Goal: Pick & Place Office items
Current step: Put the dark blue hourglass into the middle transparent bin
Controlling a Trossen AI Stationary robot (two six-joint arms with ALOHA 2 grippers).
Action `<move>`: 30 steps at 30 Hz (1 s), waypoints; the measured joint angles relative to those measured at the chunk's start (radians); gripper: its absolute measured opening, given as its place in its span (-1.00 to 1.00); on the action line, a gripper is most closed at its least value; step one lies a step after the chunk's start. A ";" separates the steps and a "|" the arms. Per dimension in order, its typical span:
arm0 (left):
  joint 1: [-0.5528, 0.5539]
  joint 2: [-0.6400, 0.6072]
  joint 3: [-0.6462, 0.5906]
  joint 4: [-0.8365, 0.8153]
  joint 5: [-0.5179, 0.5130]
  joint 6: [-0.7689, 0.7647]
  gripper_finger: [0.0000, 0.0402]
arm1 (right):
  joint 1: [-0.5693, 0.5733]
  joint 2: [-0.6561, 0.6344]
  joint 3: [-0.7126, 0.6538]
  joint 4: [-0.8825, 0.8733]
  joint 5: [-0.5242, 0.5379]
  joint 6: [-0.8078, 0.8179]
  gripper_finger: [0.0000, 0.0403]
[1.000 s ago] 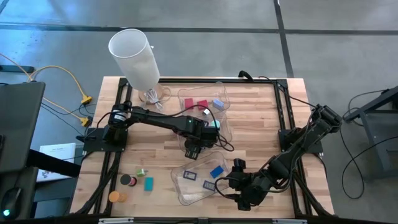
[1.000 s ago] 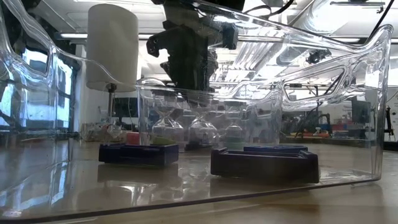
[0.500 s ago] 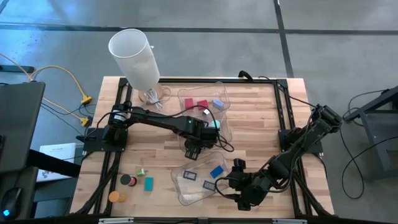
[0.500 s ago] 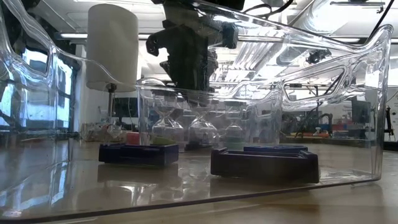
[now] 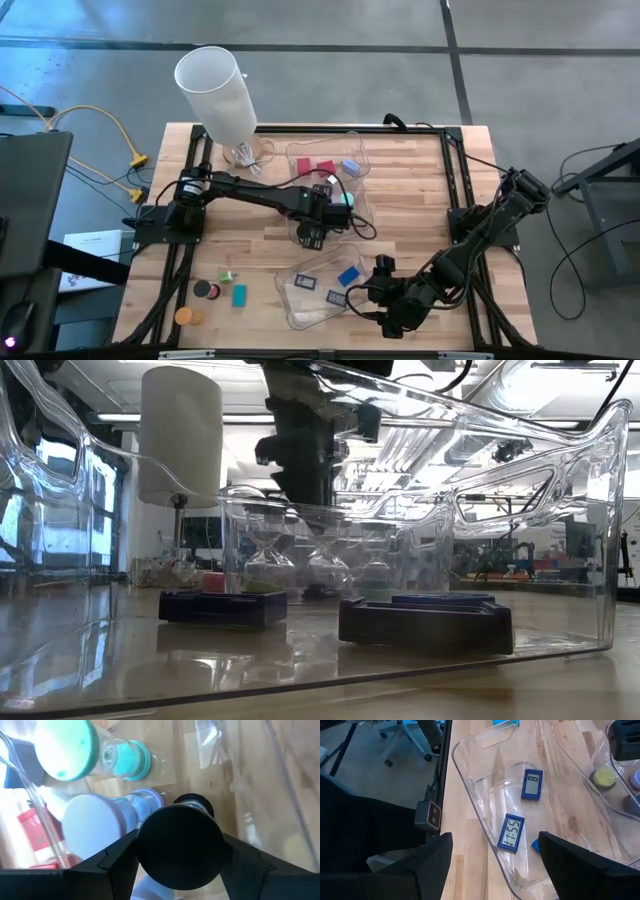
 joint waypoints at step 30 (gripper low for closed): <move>-0.031 0.000 0.001 -0.003 0.109 0.090 0.15 | 0.000 0.000 0.000 0.000 -0.007 0.000 0.41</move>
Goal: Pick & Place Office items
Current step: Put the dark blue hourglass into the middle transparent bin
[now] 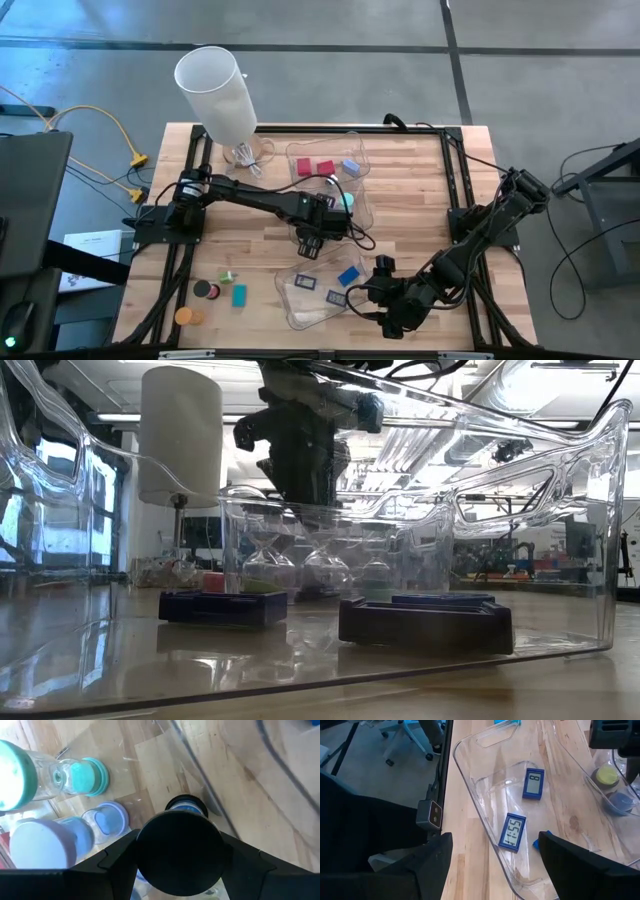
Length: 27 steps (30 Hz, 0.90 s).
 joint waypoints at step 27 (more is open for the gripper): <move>-0.024 0.000 0.000 0.003 0.015 -0.021 0.15 | 0.000 0.000 0.000 0.000 0.000 0.000 0.41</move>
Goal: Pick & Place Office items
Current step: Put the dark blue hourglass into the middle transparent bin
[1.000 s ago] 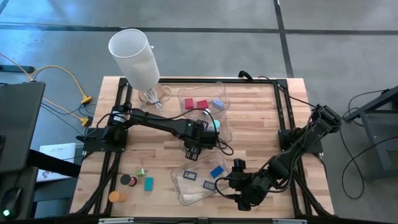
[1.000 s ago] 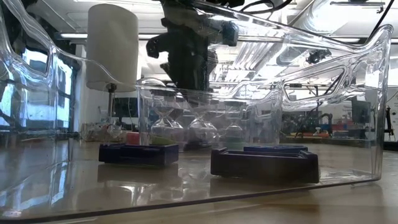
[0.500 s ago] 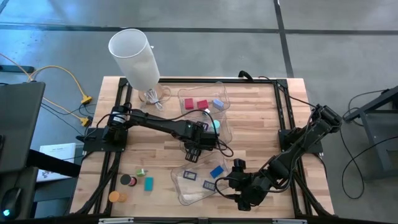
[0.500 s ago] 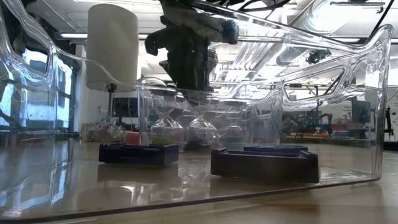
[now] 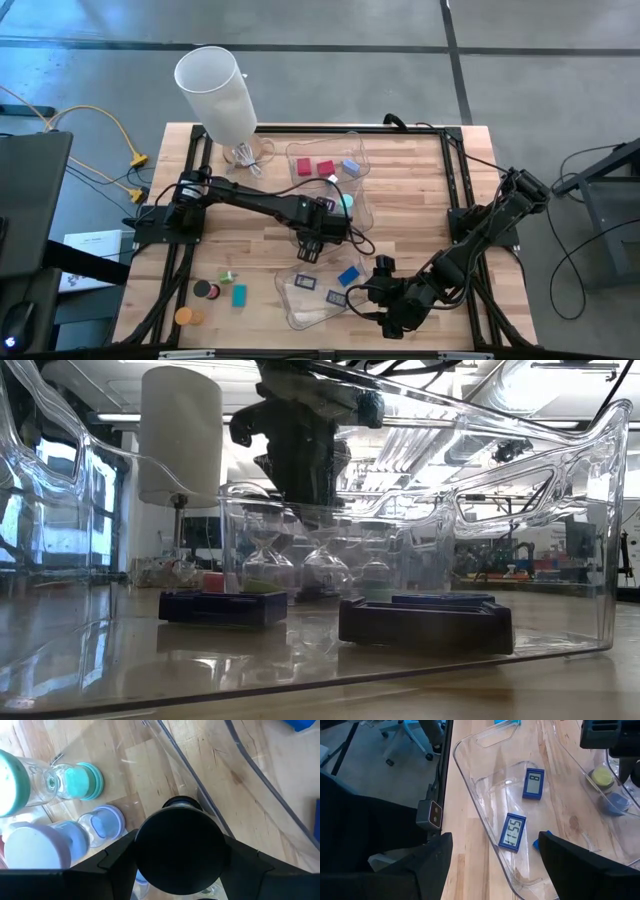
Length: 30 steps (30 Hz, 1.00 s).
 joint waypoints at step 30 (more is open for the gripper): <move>-0.037 -0.008 0.000 0.053 -0.106 0.099 0.15 | 0.000 0.000 0.000 0.000 0.000 0.002 0.41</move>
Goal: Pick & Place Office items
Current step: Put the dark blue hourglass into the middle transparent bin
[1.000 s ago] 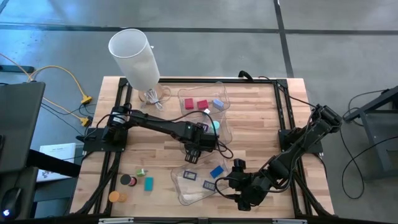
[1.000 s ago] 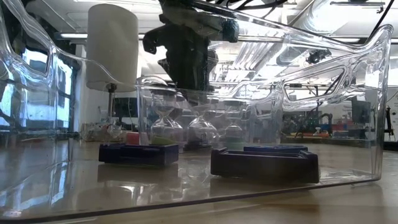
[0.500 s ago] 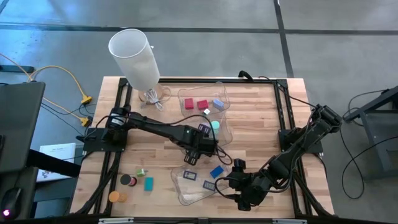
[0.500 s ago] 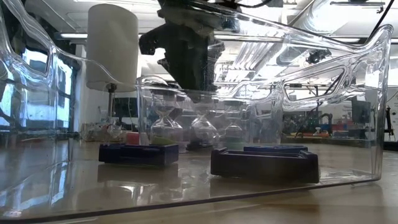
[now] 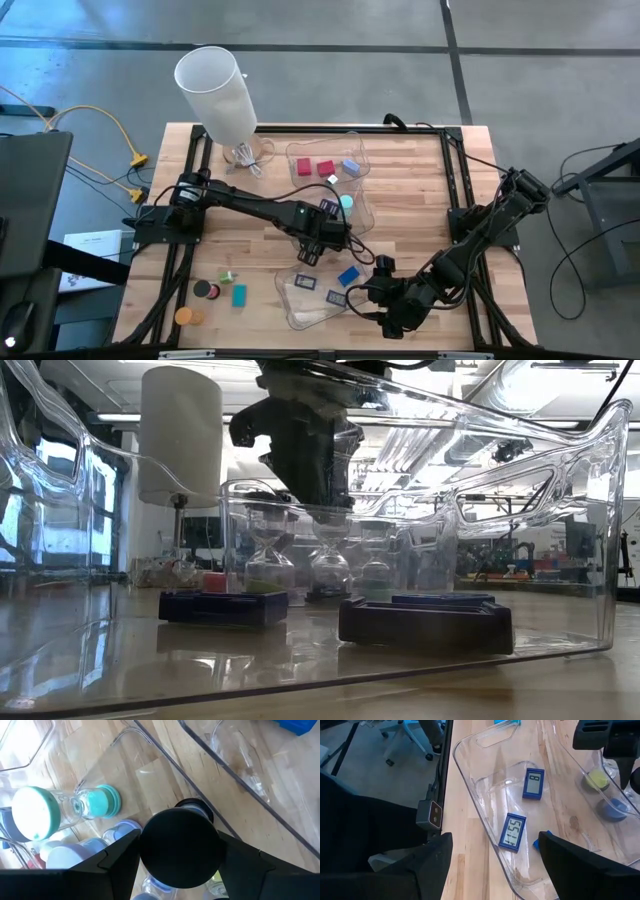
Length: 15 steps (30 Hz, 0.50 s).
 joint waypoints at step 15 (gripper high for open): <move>0.000 0.000 0.000 -0.001 0.002 0.007 0.15 | -0.001 0.000 0.000 0.024 0.000 0.001 0.41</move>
